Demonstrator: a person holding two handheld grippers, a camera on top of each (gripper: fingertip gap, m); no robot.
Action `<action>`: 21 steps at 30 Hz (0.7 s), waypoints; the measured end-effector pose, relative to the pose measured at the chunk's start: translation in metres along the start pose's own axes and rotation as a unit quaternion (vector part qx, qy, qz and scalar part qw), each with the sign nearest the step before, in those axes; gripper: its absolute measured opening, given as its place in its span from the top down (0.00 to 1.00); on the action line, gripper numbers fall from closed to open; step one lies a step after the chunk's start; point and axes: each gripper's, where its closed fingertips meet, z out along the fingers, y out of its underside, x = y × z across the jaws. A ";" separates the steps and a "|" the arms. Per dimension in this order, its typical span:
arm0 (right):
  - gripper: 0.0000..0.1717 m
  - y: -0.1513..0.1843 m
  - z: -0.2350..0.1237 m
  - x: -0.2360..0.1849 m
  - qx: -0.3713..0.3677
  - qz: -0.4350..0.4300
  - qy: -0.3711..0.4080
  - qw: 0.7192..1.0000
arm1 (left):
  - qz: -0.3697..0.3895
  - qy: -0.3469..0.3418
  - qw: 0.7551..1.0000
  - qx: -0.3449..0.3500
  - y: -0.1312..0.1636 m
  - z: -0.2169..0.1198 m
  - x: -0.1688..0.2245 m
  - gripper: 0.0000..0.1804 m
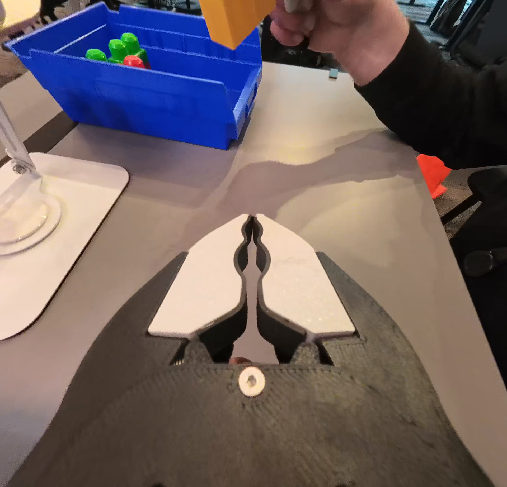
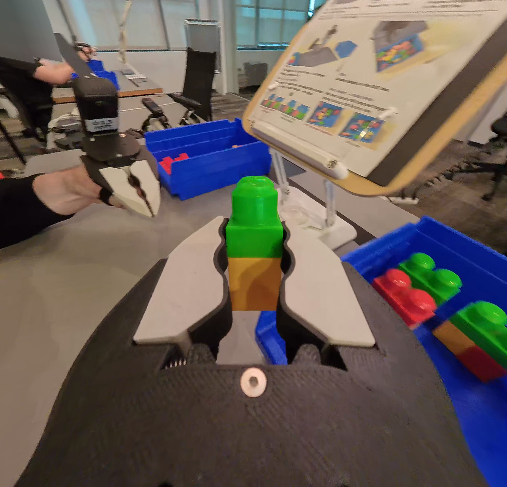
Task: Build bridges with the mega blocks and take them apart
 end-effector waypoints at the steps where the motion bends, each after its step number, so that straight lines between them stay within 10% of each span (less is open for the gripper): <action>1: 0.79 0.002 -0.002 0.009 -0.004 0.005 0.013 1.000 | -0.004 -0.001 1.000 0.000 0.003 0.000 -0.002 1.00; 21: 0.79 0.108 0.029 0.118 -0.194 0.108 0.106 0.969 | -0.043 0.005 0.999 0.025 0.013 0.001 -0.016 1.00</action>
